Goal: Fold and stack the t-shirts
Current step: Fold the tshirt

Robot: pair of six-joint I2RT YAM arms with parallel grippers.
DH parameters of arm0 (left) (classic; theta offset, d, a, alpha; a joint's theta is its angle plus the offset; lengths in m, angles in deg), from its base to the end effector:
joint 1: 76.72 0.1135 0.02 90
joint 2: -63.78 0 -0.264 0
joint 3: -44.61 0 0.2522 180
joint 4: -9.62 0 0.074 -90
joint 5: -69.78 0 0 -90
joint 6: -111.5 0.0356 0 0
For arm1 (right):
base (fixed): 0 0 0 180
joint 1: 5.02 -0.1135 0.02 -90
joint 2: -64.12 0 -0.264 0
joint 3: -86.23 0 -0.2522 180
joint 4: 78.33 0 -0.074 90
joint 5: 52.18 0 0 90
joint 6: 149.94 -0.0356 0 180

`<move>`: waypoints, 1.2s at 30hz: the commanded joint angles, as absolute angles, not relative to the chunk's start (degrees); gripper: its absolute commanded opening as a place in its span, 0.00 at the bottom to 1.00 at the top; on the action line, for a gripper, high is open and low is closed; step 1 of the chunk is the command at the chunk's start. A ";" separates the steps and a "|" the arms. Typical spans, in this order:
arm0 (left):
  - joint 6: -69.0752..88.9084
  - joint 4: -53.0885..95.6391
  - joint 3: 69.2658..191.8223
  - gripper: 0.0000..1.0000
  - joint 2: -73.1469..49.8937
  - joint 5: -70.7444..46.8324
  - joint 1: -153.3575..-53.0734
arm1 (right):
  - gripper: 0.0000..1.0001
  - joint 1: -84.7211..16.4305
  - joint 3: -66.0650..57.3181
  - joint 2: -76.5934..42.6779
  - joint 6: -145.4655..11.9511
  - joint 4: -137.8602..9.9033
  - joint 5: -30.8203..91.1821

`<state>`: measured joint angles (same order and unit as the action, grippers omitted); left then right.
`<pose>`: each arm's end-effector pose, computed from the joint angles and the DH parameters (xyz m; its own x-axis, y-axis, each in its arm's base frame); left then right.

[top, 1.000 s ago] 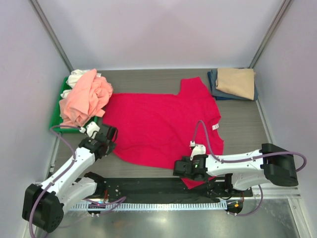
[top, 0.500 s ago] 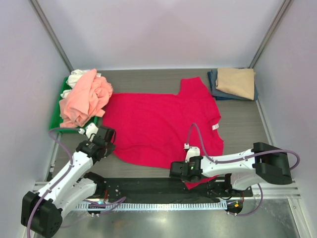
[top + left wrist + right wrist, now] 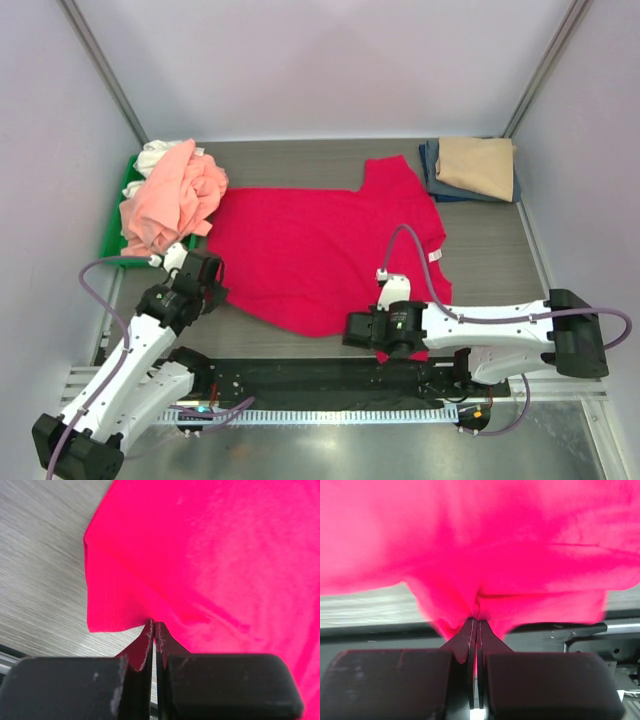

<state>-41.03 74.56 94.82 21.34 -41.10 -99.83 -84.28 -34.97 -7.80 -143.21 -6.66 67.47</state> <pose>0.1275 -0.0406 0.2356 -0.5242 -0.6776 -0.5158 -0.5985 0.7240 -0.3429 0.0533 0.1865 0.2027 -0.8614 0.0900 -0.4999 0.0852 0.9958 0.0324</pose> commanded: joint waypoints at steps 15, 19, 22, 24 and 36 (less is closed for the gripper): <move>-29.31 68.91 116.72 0.00 -8.97 -39.38 -94.74 | 0.01 -47.94 -13.76 -19.01 -99.71 -16.92 72.38; -26.94 67.06 122.61 0.00 -18.99 -38.32 -90.43 | 0.01 -41.52 -7.69 -26.39 -93.80 -20.54 70.35; -24.57 66.71 127.71 0.01 -27.17 -38.77 -86.84 | 0.01 -37.03 -2.94 -31.84 -90.89 -22.99 67.72; -22.46 65.92 132.00 0.37 -33.65 -36.84 -85.69 | 0.23 -34.30 0.91 -36.04 -88.08 -24.93 66.05; -21.13 68.91 122.38 1.00 -16.31 -34.98 -85.59 | 0.73 -22.26 -17.55 -15.62 -96.47 -27.57 54.82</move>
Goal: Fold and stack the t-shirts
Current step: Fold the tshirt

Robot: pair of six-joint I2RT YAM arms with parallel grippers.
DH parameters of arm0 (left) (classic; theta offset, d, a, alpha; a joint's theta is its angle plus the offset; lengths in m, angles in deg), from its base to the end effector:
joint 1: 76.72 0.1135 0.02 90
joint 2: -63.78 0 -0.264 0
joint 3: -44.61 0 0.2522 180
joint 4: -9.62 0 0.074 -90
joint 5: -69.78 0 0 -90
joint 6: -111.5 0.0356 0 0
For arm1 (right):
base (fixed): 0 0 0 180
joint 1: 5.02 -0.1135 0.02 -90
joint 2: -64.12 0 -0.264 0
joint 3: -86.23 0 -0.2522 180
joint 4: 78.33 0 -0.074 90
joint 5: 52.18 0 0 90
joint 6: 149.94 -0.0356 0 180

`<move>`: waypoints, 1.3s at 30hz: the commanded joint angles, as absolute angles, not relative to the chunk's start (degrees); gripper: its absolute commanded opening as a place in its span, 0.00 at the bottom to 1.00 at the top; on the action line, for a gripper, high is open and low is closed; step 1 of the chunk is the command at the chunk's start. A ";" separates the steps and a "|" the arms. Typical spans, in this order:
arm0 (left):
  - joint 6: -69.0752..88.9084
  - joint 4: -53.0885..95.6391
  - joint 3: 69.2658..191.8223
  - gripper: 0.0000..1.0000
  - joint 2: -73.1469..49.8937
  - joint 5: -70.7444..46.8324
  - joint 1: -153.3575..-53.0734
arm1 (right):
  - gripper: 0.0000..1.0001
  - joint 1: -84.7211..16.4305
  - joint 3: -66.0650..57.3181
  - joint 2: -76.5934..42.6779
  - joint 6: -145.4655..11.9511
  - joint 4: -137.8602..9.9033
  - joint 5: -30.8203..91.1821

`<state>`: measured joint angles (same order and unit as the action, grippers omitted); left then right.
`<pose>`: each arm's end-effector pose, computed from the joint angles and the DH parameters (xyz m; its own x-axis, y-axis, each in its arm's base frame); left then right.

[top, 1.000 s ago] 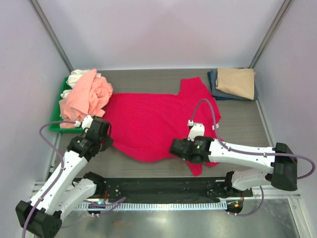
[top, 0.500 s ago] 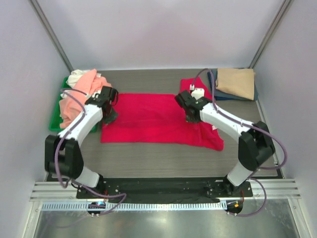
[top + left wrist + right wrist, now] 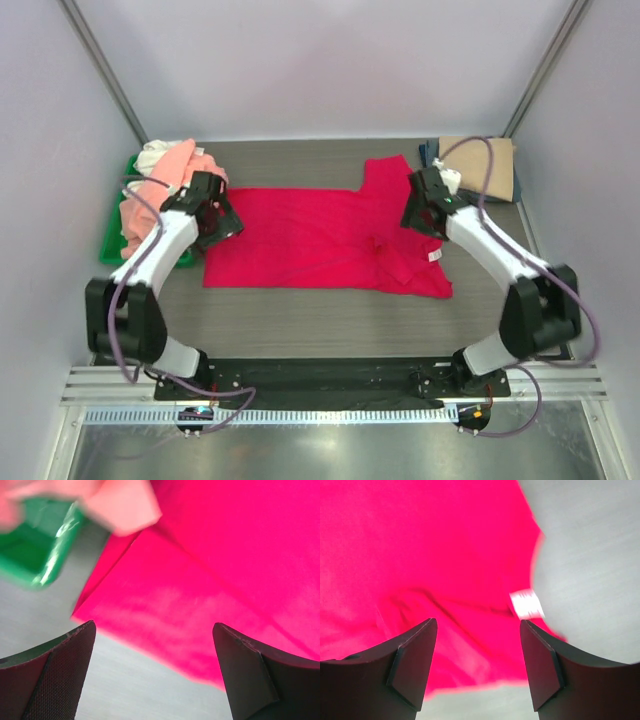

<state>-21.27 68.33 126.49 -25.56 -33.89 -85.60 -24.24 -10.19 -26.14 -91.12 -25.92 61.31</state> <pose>0.3085 -0.0397 0.2454 -0.7012 -0.5583 -0.4434 -0.5729 0.8114 -0.1157 0.3129 0.0941 0.2567 -0.7493 0.2416 -0.6165 0.3265 0.9448 -0.0266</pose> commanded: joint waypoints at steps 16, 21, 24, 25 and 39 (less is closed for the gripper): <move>-32.12 61.79 91.87 0.96 5.07 -34.54 -82.69 | 0.65 -19.70 -52.76 8.93 -113.73 -31.70 47.31; -33.34 60.03 90.37 0.96 3.14 -36.73 -81.56 | 0.65 -19.61 -53.02 7.35 -113.47 -33.89 52.57; -33.78 57.84 90.02 0.96 1.12 -37.27 -80.32 | 0.65 -19.35 -52.06 4.80 -111.72 -36.53 55.48; -33.87 56.79 89.84 0.97 0.50 -37.70 -80.15 | 0.65 -19.17 -51.71 3.75 -111.45 -37.58 55.66; -38.44 48.09 90.72 0.91 -6.17 -42.28 -79.53 | 0.64 -13.02 -51.88 -2.50 -106.96 -43.48 53.02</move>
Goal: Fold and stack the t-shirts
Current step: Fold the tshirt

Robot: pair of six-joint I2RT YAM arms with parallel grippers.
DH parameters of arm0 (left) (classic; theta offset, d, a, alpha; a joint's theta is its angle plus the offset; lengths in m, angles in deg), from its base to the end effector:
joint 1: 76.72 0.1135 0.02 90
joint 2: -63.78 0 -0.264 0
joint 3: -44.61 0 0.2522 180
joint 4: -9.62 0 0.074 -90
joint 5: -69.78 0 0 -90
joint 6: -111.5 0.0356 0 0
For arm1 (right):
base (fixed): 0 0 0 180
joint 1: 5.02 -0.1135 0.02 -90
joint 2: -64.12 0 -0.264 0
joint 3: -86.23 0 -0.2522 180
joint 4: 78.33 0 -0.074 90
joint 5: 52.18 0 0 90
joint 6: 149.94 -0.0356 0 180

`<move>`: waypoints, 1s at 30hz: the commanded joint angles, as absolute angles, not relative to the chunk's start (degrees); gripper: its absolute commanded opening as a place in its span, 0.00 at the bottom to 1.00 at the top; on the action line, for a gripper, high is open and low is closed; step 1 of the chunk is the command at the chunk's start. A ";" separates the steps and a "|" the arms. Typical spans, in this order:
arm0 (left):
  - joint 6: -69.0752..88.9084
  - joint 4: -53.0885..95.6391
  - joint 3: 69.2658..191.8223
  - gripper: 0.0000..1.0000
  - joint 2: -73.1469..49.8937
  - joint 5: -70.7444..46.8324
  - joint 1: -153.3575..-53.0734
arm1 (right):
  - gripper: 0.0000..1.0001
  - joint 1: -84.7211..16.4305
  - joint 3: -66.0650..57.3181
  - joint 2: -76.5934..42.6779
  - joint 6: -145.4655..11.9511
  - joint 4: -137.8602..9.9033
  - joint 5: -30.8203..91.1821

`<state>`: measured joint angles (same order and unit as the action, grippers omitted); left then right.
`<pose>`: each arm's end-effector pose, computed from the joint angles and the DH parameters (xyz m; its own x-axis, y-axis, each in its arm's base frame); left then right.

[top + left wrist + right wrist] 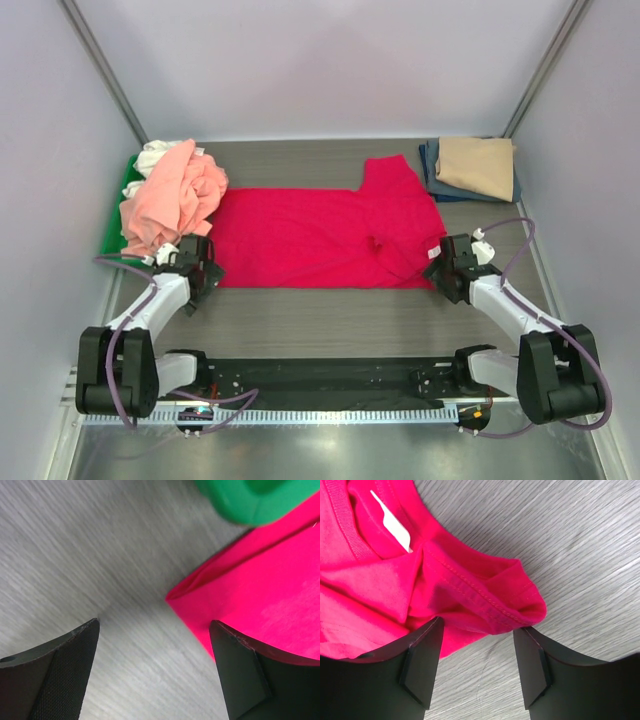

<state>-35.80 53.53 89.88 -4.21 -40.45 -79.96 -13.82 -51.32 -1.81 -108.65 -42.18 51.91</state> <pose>0.1967 0.0012 0.1623 -0.4245 -0.7668 -0.4814 -0.8166 0.5540 -0.1623 0.1975 0.0218 0.1604 -0.5827 0.6472 -0.4914 0.6230 0.7441 0.2413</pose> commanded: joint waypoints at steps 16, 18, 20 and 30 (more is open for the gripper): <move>-38.10 41.40 94.41 0.38 -16.20 -37.89 -79.44 | 0.01 -10.29 -52.76 -6.98 -103.89 -48.40 48.90; -37.66 40.52 94.15 0.19 -16.20 -37.01 -79.35 | 0.01 -10.03 -52.76 -6.89 -103.71 -48.58 48.55; -37.31 40.43 94.15 0.15 -15.94 -36.57 -79.44 | 0.01 -9.94 -52.94 -6.63 -103.63 -48.75 48.19; -36.34 50.43 93.71 0.84 -7.51 -33.49 -79.44 | 0.01 -9.59 -53.20 -4.08 -102.75 -48.49 47.23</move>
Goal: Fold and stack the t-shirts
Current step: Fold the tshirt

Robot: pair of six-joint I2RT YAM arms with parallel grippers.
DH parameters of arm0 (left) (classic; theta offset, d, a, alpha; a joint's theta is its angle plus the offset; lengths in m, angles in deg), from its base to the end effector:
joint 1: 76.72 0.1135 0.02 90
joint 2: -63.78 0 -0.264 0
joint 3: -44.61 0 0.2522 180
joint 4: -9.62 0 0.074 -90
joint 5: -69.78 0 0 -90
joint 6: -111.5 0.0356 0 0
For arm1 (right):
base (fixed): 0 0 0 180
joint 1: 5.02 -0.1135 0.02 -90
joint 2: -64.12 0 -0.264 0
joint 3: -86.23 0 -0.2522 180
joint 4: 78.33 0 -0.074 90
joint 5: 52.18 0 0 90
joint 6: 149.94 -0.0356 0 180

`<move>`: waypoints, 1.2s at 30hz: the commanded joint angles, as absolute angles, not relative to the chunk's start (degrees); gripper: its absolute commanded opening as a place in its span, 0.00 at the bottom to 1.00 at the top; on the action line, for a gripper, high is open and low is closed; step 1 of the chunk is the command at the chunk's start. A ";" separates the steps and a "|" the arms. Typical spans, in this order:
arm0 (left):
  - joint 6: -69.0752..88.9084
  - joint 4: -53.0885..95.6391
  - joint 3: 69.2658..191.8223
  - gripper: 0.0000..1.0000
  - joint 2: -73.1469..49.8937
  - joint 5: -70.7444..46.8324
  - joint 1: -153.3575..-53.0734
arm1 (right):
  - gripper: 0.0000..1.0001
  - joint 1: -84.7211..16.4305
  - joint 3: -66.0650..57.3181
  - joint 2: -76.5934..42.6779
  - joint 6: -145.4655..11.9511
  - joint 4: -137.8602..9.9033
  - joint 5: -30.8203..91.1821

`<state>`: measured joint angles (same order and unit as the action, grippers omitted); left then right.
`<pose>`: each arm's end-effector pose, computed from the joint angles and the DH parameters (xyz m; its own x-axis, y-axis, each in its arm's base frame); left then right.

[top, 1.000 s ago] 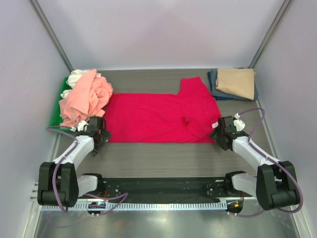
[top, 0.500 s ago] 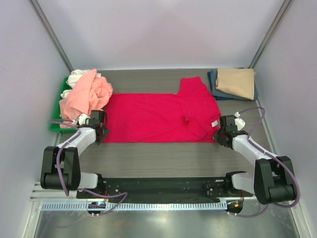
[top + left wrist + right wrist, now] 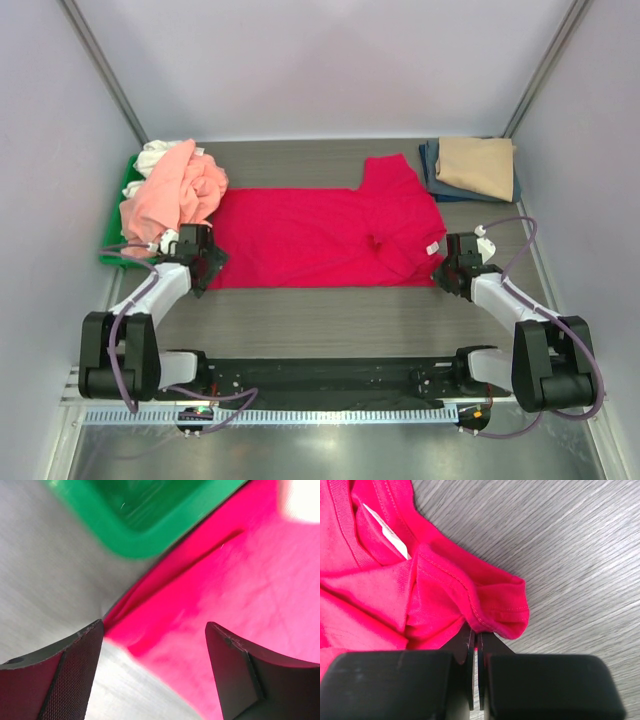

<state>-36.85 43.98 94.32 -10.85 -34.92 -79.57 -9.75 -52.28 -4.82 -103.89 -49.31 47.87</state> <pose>0.2343 -0.0026 0.1686 -0.3813 -0.8054 -0.4538 -0.7736 0.5467 -0.3204 0.2090 0.0111 0.1527 -0.5878 0.6371 -0.4986 0.5873 0.7599 0.2786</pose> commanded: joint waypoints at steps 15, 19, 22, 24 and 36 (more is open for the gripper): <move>-39.06 45.29 88.78 0.71 -7.92 -30.59 -79.53 | 0.01 -9.33 -52.50 -5.84 -101.08 -49.54 46.00; -38.45 41.67 90.62 0.35 -12.84 -30.94 -79.53 | 0.01 -8.98 -52.76 -4.61 -100.20 -49.90 45.47; -37.57 40.43 93.25 0.00 -14.88 -29.98 -79.53 | 0.01 -8.45 -52.59 -3.12 -99.58 -49.98 44.85; -37.30 40.78 95.10 0.00 -14.88 -28.84 -79.53 | 0.01 -8.45 -51.28 -3.02 -99.06 -49.90 44.50; -36.87 57.46 113.40 0.00 3.29 -35.06 -79.44 | 0.01 -8.10 -14.18 -3.56 -92.38 -30.16 46.95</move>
<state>-37.88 51.21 112.20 -6.22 -28.97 -79.61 -8.68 -19.72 -10.68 -95.34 -36.30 42.51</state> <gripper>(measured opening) 0.011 0.039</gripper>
